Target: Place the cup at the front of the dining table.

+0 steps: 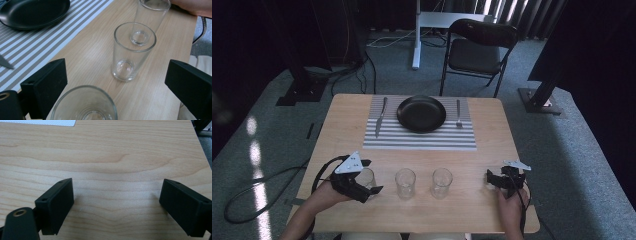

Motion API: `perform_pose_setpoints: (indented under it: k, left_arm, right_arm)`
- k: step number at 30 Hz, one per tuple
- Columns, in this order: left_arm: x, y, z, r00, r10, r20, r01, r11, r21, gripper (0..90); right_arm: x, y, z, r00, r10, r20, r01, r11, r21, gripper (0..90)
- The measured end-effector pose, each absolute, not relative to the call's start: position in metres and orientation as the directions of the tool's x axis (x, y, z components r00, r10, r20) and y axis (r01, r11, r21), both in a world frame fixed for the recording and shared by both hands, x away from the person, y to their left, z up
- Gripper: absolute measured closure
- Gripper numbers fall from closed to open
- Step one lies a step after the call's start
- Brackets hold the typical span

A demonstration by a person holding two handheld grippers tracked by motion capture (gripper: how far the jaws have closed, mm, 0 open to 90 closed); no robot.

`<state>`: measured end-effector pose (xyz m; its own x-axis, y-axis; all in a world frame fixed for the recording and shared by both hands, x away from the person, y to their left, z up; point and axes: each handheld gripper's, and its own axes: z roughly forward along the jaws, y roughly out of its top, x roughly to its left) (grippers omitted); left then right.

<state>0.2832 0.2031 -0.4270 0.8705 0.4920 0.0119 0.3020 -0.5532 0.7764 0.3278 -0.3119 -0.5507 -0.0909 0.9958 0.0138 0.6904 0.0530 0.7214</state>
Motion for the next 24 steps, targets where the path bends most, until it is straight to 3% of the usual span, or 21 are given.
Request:
perform_pose_setpoints:
  k: [24]
  left_arm:
    - [0.296, 0.150, -0.437, 0.910, 0.414, -0.014, 0.291, -0.615, 0.733, 4.6]
  right_arm:
    - [0.328, -0.312, -0.551, -0.091, 0.996, 0.014, 0.690, 0.053, 0.722, 11.6]
